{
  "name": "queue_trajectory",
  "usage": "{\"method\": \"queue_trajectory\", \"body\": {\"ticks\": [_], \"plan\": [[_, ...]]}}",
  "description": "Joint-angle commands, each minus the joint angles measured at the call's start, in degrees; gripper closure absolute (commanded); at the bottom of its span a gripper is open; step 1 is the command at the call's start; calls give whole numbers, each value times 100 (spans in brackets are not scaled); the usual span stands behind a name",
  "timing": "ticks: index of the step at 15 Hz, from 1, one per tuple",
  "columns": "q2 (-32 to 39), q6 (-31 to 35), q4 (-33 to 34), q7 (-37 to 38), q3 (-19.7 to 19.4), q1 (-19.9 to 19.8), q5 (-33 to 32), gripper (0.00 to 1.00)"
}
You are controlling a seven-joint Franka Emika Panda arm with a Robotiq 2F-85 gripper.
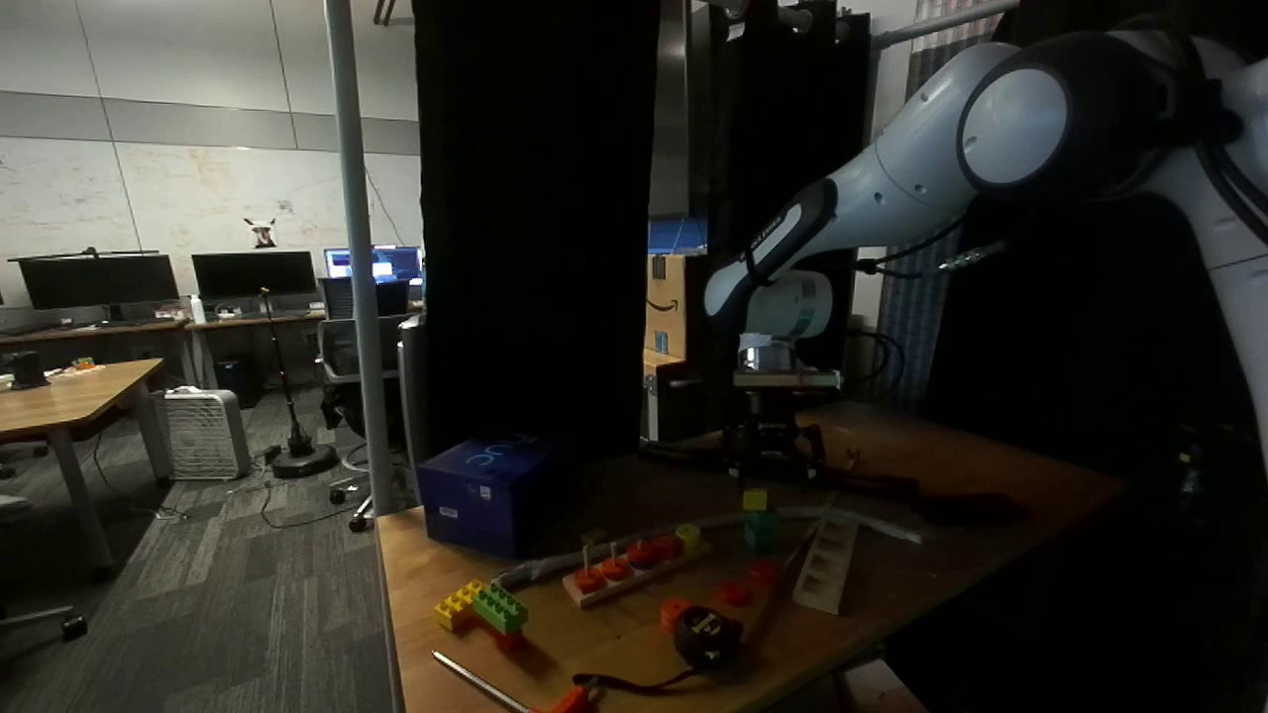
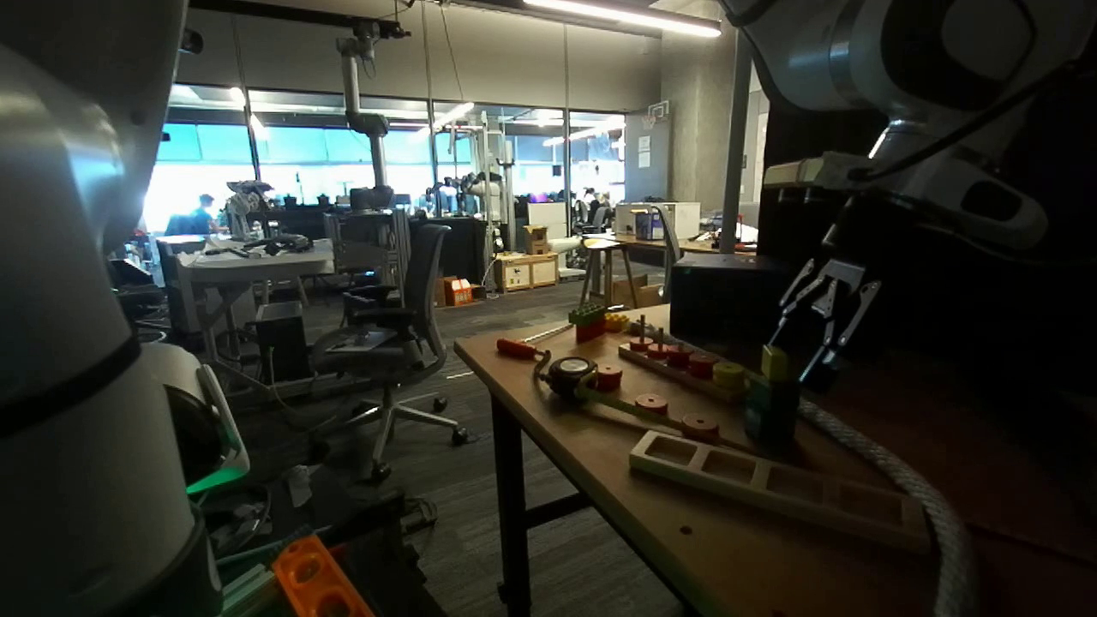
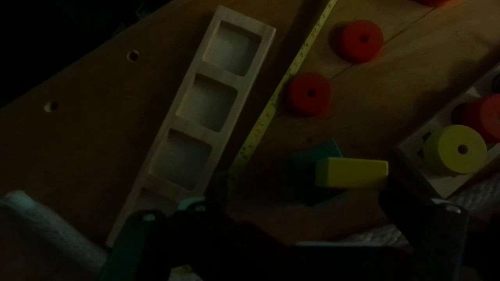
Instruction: Stack two green square blocks and the yellow square block together respectively
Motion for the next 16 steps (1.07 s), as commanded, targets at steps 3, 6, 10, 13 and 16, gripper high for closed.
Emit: {"method": "queue_trajectory", "body": {"ticks": [3, 6, 10, 13, 16], "plan": [[-80, -180, 86, 78, -5, -45, -123, 0], [-81, -181, 83, 77, -11, -56, -123, 0], [-135, -197, 94, 100, 9, -24, -138, 0], [-220, -201, 99, 126, 46, 27, -155, 0], [-377, -242, 107, 156, 79, 93, -176, 0]]}}
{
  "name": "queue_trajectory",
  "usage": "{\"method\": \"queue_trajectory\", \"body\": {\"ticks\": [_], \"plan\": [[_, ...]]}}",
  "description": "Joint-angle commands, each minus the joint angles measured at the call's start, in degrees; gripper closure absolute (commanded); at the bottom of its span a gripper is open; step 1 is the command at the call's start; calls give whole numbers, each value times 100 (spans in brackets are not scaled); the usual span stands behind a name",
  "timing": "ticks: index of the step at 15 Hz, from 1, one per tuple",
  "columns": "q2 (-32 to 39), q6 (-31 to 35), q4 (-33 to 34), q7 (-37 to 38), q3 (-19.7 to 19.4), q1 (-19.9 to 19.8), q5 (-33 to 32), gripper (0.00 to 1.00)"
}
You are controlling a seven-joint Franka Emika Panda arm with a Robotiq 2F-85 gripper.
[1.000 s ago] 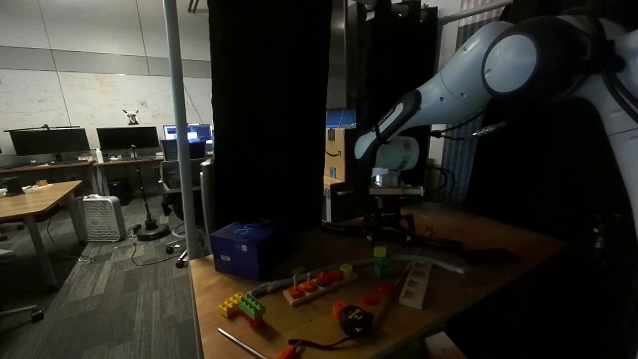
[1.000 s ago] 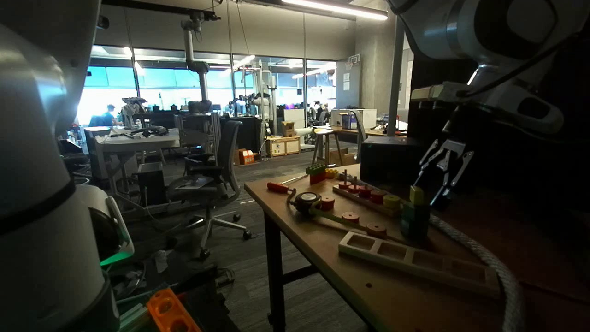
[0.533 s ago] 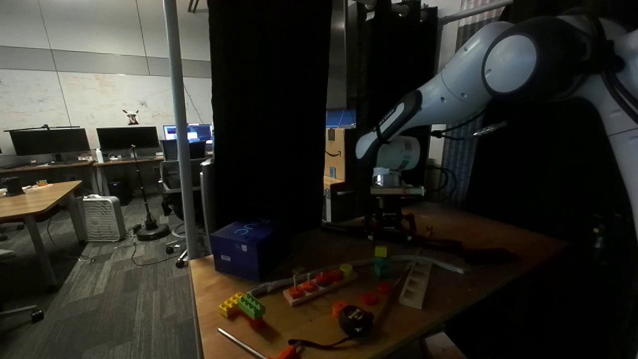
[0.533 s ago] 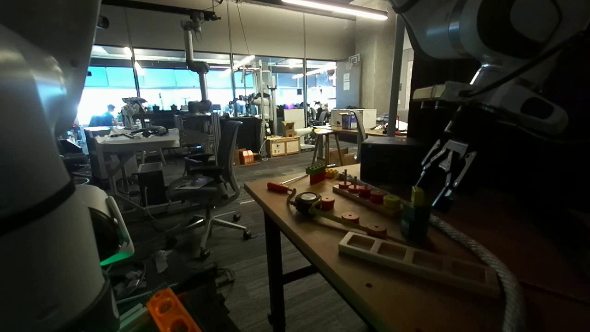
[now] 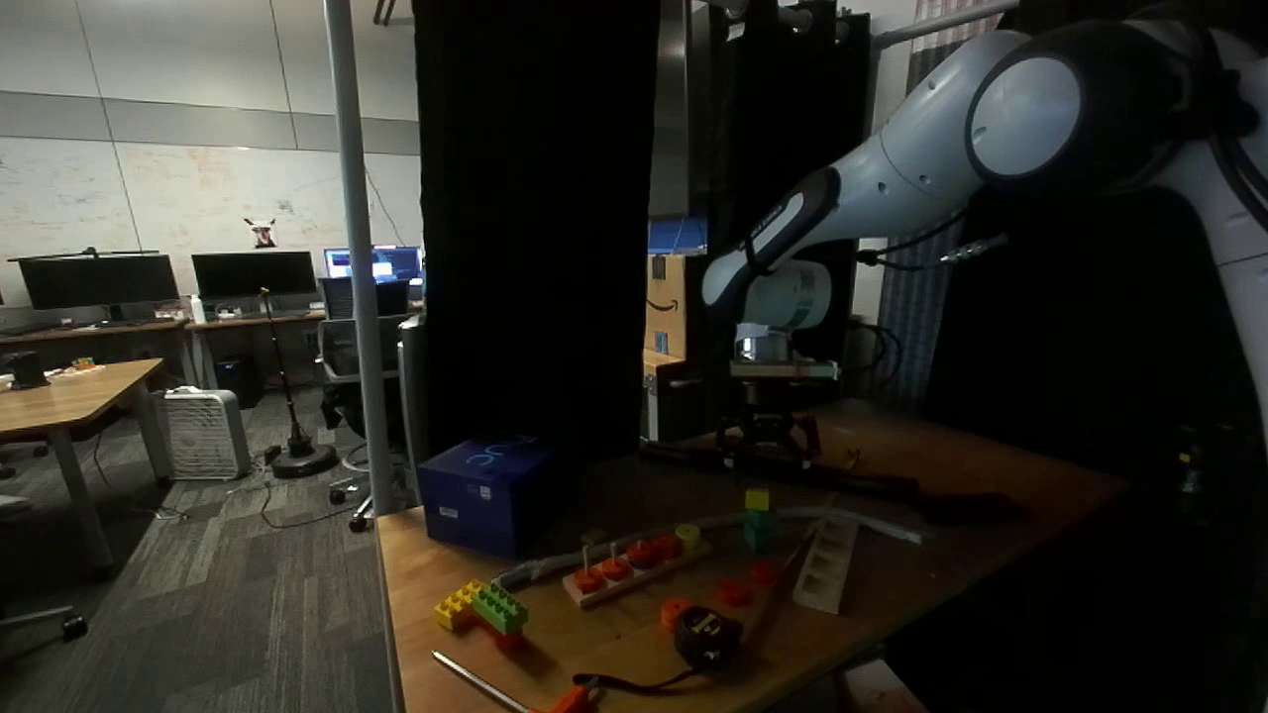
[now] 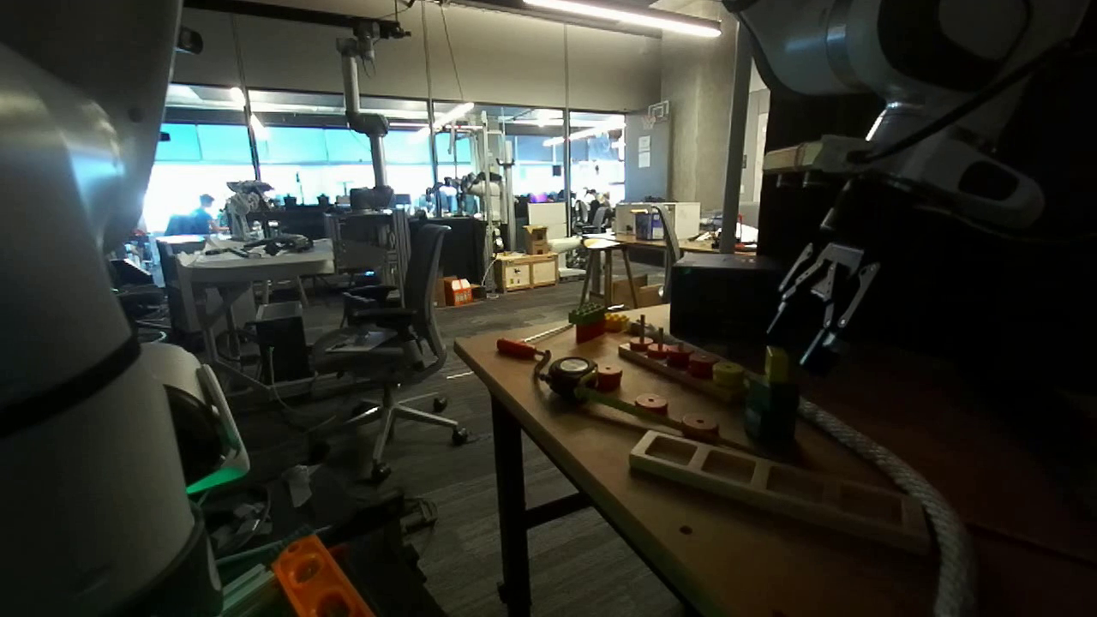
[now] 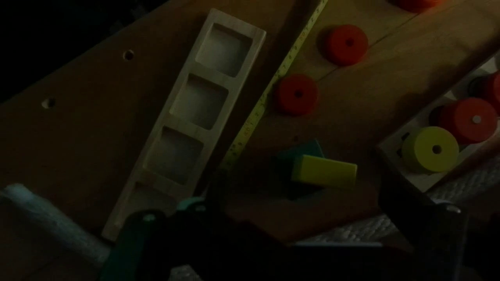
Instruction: Stack two green square blocks and the yellow square block together respectively
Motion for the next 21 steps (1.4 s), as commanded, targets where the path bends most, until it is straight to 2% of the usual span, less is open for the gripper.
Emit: {"method": "queue_trajectory", "body": {"ticks": [1, 5, 9, 13, 19, 21], "plan": [[-386, -210, 19, 192, 48, 116, -221, 0], [-1343, -340, -311, 377, 103, 388, -761, 0], [-2427, -705, -664, 378, 369, 584, -1445, 0], [-3599, -1604, -1069, 40, 733, 612, -1824, 0], [-5440, -3089, -1698, -765, 1088, 635, -1981, 0], [-6078, -3372, -1893, -972, 1184, 661, -2054, 0]]}}
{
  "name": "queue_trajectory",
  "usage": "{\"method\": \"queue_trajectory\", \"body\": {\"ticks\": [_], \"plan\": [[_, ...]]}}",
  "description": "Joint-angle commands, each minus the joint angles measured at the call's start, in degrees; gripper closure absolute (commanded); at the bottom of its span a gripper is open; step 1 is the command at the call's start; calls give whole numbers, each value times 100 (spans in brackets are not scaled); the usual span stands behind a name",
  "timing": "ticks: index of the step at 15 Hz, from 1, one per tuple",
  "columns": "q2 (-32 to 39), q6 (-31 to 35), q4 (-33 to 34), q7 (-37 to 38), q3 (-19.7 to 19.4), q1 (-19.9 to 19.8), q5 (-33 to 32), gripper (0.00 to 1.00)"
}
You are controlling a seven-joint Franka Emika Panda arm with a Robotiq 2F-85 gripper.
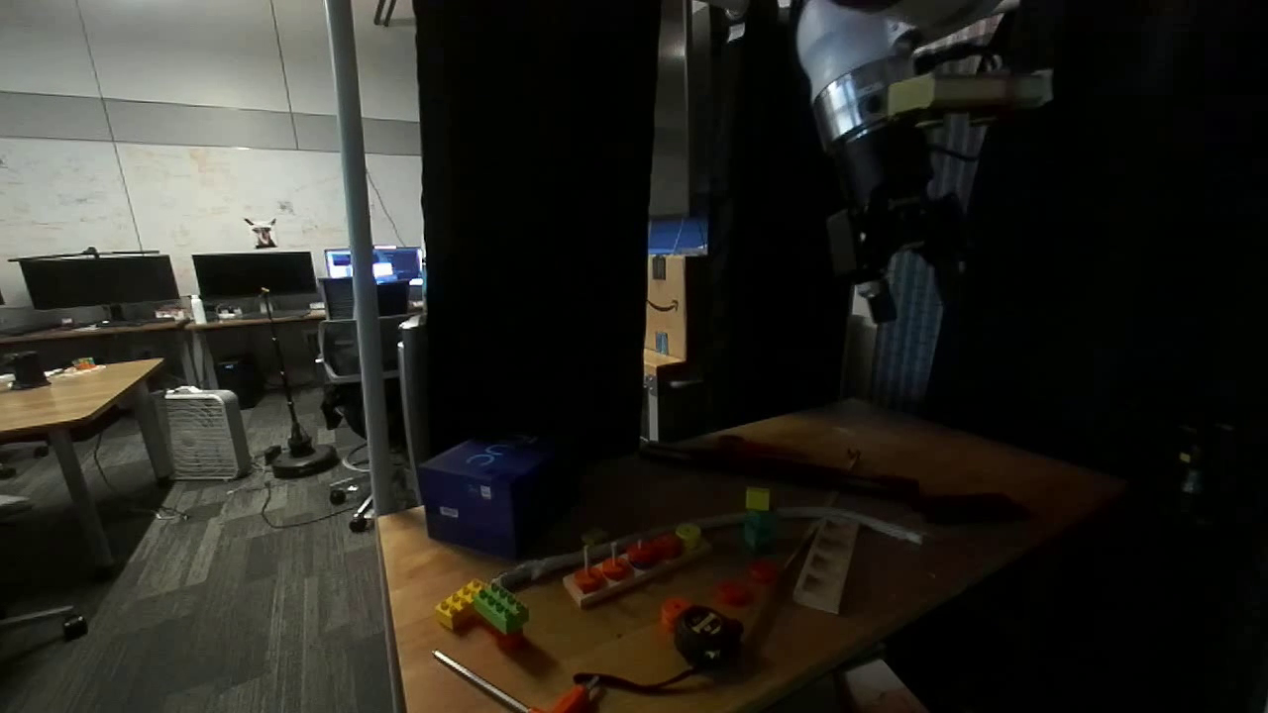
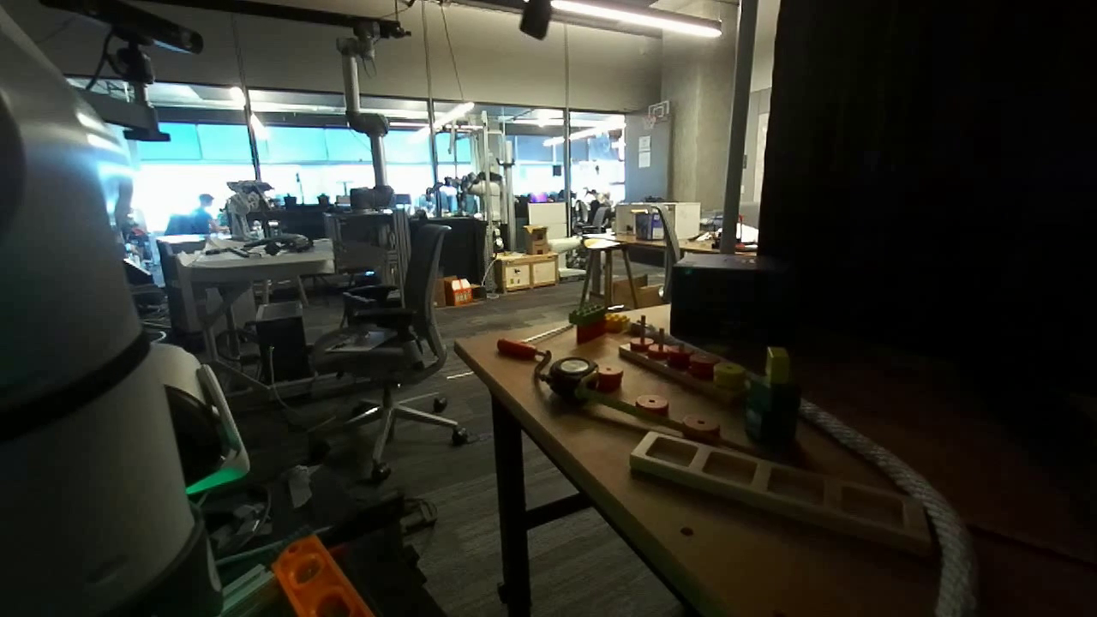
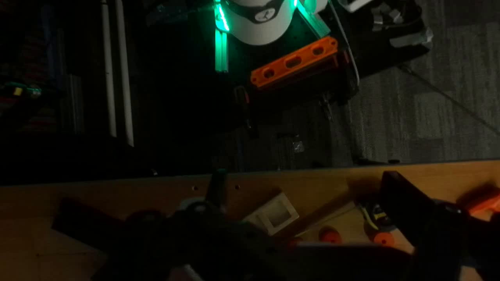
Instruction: Stack two green square blocks and the yellow square block together respectively
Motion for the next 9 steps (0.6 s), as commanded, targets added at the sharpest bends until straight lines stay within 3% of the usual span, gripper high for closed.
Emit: {"method": "queue_trajectory", "body": {"ticks": [1, 4, 9], "plan": [[-1309, -325, -509, -466, 148, 86, -250, 0], [-2118, 80, -841, -603, 220, 120, -379, 0], [-2892, 689, -1299, -686, 82, 158, -66, 0]]}}
